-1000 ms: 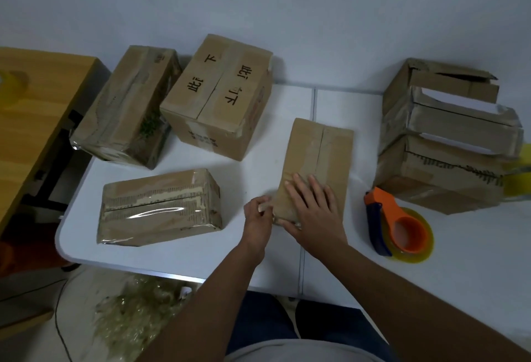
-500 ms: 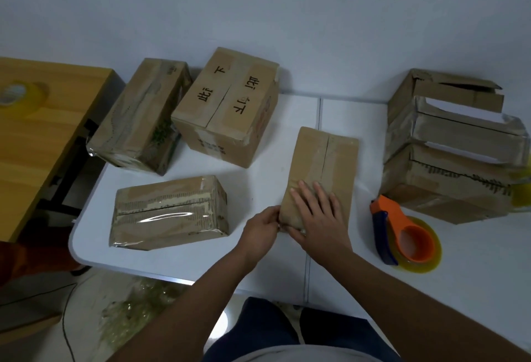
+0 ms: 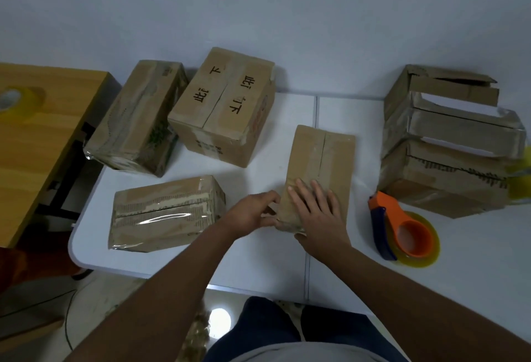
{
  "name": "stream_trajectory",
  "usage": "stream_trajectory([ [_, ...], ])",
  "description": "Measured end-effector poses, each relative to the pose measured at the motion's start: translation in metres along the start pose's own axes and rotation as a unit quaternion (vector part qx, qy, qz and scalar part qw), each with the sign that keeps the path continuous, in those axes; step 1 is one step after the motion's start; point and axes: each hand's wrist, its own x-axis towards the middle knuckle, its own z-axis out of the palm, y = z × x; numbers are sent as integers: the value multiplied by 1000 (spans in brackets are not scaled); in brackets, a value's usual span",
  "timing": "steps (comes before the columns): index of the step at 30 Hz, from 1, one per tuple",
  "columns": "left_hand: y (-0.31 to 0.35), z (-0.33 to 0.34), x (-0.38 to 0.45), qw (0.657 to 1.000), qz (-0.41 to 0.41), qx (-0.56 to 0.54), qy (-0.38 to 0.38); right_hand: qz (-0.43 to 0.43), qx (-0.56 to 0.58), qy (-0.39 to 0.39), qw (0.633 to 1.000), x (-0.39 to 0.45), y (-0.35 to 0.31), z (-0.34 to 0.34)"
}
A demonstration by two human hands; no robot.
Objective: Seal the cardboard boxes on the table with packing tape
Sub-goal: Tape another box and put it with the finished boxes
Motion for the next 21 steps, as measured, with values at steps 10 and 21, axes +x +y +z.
stream_trajectory([
  [10,18,6,-8,994,9,51,91,88,296,101,946,-11,28,-32],
  [21,74,45,52,964,-2,266,24,286,707,-71,643,10,52,-68],
])
